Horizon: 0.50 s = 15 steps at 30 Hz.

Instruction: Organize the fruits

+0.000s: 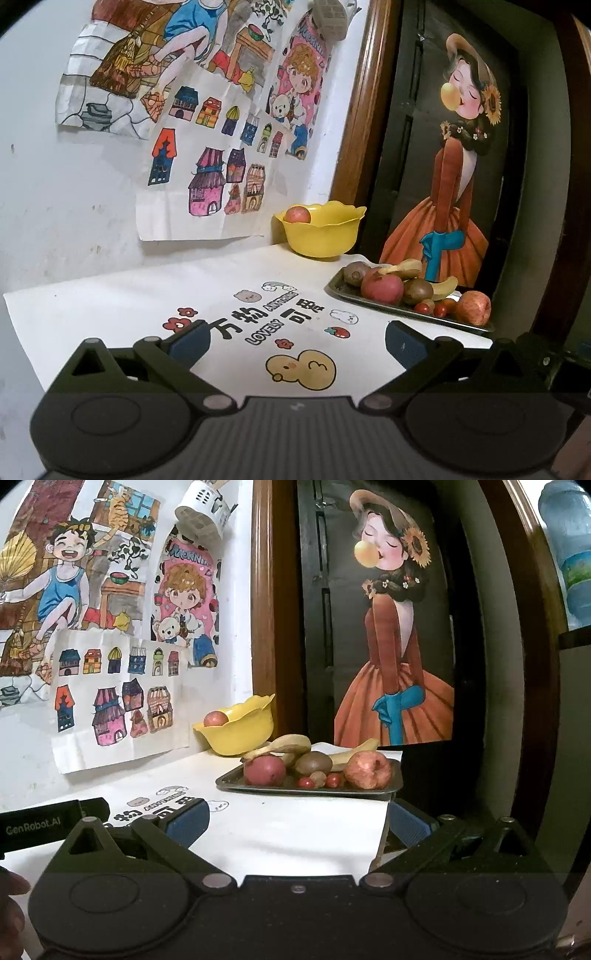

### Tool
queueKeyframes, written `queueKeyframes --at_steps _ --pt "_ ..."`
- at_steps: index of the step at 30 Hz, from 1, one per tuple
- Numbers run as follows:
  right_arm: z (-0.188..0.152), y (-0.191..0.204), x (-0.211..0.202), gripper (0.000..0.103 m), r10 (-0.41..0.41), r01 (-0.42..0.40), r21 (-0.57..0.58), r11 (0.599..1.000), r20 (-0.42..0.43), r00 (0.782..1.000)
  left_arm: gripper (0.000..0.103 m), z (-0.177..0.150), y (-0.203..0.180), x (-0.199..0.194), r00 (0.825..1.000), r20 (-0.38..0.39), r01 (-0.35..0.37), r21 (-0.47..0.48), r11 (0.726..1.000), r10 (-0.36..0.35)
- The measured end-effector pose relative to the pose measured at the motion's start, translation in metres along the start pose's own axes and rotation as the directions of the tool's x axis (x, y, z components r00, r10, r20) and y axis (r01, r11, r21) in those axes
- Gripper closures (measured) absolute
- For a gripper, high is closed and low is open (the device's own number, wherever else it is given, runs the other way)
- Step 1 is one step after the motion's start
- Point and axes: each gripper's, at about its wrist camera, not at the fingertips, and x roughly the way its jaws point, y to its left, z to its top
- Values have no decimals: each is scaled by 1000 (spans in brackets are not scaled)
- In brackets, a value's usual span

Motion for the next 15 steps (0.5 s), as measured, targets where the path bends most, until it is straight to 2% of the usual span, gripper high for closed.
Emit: queueKeyframes --at_steps 15 --pt "-14 -1 5 1 25 -25 13 1000 -33 999 0 -6 -3 -3 1000 14 -26 28 999 26"
